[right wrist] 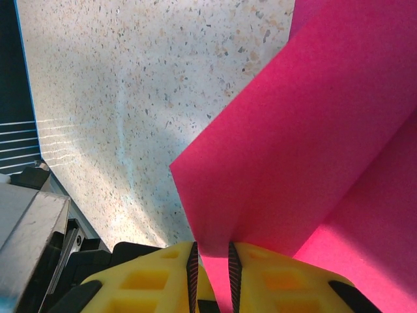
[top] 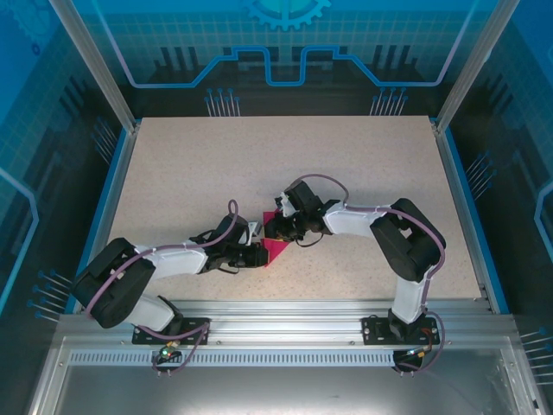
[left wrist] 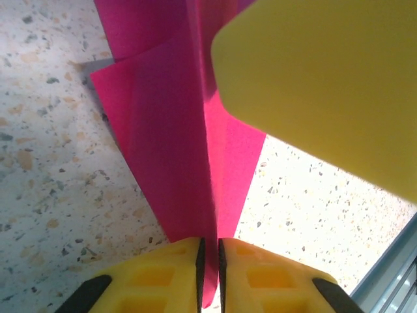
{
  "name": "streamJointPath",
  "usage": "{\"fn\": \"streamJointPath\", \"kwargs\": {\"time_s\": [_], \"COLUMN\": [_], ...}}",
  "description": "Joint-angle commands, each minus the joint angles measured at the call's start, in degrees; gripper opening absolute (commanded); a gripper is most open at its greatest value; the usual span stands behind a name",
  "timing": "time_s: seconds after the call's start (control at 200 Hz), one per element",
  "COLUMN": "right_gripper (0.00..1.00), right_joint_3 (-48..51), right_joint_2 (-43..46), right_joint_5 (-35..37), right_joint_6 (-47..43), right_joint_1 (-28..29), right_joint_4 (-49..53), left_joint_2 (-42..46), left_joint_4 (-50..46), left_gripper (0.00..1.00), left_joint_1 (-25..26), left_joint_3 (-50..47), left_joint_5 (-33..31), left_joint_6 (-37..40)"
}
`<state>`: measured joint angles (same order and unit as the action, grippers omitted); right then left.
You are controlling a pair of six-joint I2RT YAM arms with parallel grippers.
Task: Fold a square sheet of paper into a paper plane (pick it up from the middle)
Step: Fourth fold the wing at the center of the table.
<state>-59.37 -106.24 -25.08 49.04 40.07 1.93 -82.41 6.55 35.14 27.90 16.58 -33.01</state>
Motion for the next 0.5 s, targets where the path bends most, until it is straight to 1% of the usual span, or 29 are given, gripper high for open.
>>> {"fn": "streamJointPath", "kwargs": {"time_s": [0.0,0.12,0.215,0.495], "right_gripper": [0.22,0.22,0.22,0.22], "right_joint_3": [-1.7,-1.9,-2.1,-3.5], "right_joint_2": [-1.4,-2.0,-2.5,-4.3], "right_joint_5": [0.0,-0.1,0.0,0.9], "right_joint_6": [-0.2,-0.3,-0.4,-0.7], "right_joint_1": [-0.7,-0.6,-0.6,-1.0], "right_joint_4": [0.4,0.6,0.7,1.6], "left_joint_2": [1.0,-0.1,-1.0,-0.3], "left_joint_4": [-0.2,0.1,0.9,1.1], "left_gripper": [0.13,0.08,0.06,0.11], "left_joint_1": [-0.1,0.0,-0.1,-0.1], "left_joint_3": [-1.2,-1.4,-1.6,-2.2], "left_joint_5": [0.1,-0.1,0.2,0.0], "left_joint_6": [0.4,-0.2,-1.0,-1.8]}}
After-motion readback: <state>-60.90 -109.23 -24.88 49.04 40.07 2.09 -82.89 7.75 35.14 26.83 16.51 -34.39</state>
